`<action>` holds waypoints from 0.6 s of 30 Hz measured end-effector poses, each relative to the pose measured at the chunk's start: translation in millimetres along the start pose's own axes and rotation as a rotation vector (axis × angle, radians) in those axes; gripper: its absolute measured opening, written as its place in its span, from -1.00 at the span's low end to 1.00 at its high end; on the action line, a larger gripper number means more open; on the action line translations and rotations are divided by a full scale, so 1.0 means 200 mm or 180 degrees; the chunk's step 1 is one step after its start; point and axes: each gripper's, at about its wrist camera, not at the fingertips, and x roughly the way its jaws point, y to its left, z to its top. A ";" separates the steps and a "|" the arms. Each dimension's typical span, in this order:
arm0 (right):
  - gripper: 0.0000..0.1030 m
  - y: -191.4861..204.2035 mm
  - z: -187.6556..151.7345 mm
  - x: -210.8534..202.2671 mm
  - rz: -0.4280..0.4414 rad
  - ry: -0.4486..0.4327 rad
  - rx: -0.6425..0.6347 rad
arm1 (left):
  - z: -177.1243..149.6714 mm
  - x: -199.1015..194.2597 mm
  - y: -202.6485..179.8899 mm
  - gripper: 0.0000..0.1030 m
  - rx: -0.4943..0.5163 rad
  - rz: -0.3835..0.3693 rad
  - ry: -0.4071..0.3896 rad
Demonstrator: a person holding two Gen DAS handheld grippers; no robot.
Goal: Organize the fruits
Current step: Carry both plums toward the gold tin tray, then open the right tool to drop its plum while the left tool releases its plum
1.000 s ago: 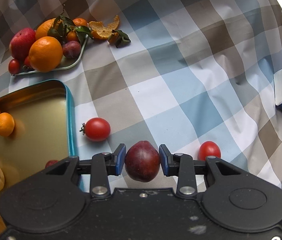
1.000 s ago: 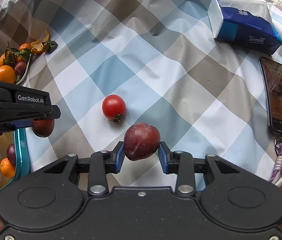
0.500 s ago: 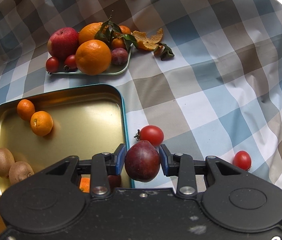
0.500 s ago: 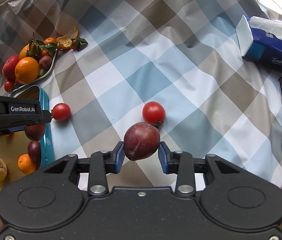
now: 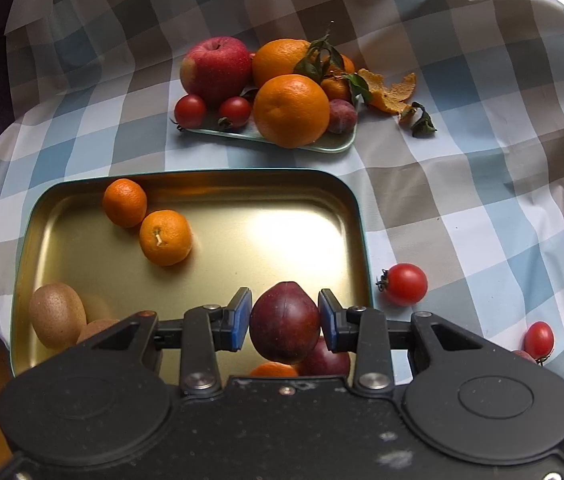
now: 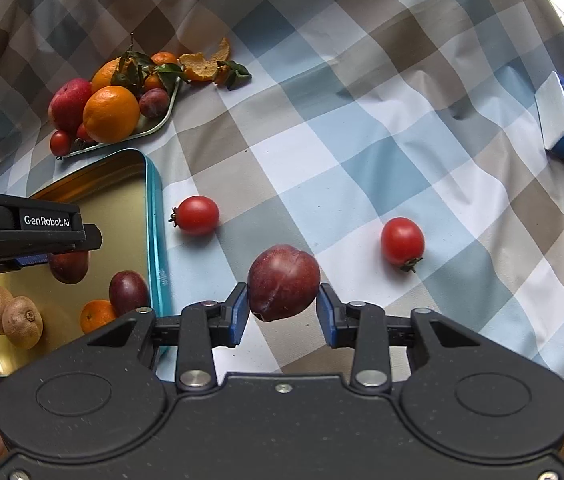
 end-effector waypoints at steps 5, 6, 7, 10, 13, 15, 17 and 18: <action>-0.11 0.11 0.01 0.01 0.0052 0.0006 -0.0117 | 0.02 0.01 0.14 -0.31 -0.0163 0.0138 0.0021; -0.11 0.14 0.01 0.01 0.0061 0.0006 -0.0146 | 0.02 0.01 0.18 -0.31 -0.0205 0.0176 0.0027; -0.11 0.16 0.01 0.01 0.0067 0.0006 -0.0171 | 0.02 0.02 0.21 -0.31 -0.0236 0.0204 0.0033; -0.11 0.22 0.02 0.02 0.0076 -0.0001 -0.0230 | 0.03 0.03 0.28 -0.31 -0.0313 0.0299 0.0057; -0.11 0.28 0.03 0.03 0.0085 0.0007 -0.0280 | 0.04 0.04 0.34 -0.31 -0.0351 0.0380 0.0086; -0.11 0.33 0.05 0.05 0.0095 0.0011 -0.0317 | 0.04 0.05 0.38 -0.31 -0.0386 0.0394 0.0099; -0.11 0.37 0.07 0.06 0.0122 0.0006 -0.0345 | 0.04 0.05 0.41 -0.31 -0.0426 0.0385 0.0111; -0.11 0.40 0.07 0.06 0.0138 0.0002 -0.0361 | 0.04 0.05 0.42 -0.31 -0.0443 0.0382 0.0113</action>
